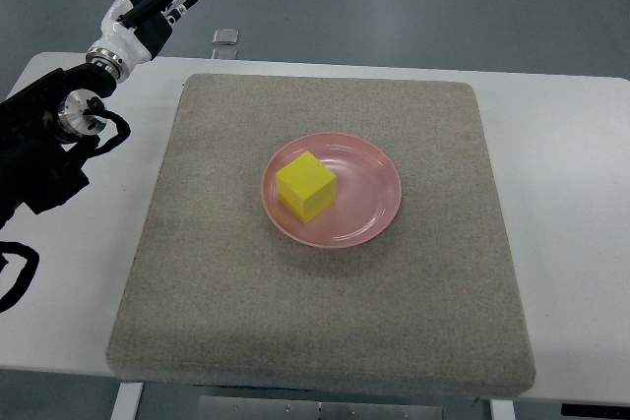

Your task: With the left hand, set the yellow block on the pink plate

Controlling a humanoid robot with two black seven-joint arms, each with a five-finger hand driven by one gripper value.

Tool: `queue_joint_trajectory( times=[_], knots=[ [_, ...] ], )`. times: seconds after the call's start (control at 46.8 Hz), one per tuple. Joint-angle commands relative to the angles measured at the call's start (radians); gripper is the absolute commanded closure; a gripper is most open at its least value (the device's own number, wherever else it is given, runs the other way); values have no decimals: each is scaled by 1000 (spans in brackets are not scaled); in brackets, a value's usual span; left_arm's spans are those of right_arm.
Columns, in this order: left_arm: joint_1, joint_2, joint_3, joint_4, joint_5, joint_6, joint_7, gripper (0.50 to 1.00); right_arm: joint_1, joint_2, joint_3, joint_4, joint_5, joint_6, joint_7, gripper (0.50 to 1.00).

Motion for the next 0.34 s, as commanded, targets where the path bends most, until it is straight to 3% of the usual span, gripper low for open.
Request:
queue_joint_trajectory(
  times=[0.0,0.321],
  knots=[
    [0,0,-12,0,0,3,-1,508,0,0,0,0,0,0,0,576],
    [4,0,-35,-1,0,7,-2,508,5,0,12,5,6,3,0,576]
  ],
)
